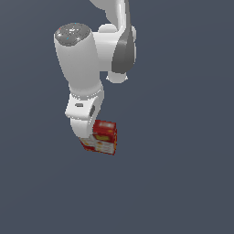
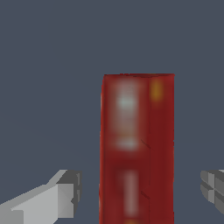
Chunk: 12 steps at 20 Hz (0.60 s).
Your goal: Pick up the object and move it to a goal position.
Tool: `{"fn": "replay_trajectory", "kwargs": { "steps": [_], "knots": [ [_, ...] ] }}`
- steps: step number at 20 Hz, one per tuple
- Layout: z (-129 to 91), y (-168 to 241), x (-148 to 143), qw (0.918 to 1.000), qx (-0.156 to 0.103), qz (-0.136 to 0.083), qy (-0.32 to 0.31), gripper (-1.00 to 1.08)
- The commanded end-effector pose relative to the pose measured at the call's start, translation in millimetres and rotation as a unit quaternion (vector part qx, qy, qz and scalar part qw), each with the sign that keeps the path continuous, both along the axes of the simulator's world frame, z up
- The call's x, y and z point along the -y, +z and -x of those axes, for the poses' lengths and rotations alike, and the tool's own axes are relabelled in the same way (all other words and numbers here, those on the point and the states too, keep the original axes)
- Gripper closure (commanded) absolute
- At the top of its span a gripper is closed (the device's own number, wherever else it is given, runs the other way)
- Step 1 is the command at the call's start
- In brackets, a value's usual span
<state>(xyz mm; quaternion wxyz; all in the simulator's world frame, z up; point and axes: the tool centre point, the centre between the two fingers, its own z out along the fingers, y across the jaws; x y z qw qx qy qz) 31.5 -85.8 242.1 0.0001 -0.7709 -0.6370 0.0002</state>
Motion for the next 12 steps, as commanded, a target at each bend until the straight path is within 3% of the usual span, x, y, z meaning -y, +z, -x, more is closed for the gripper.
{"fn": "replay_trajectory", "kwargs": {
  "steps": [1,12],
  "knots": [
    [0.0,-1.2,0.0,1.0000,0.000,0.000,0.000,-0.92],
    [1.2,-43.0,-0.1,1.0000,0.000,0.000,0.002,-0.92]
  ]
}}
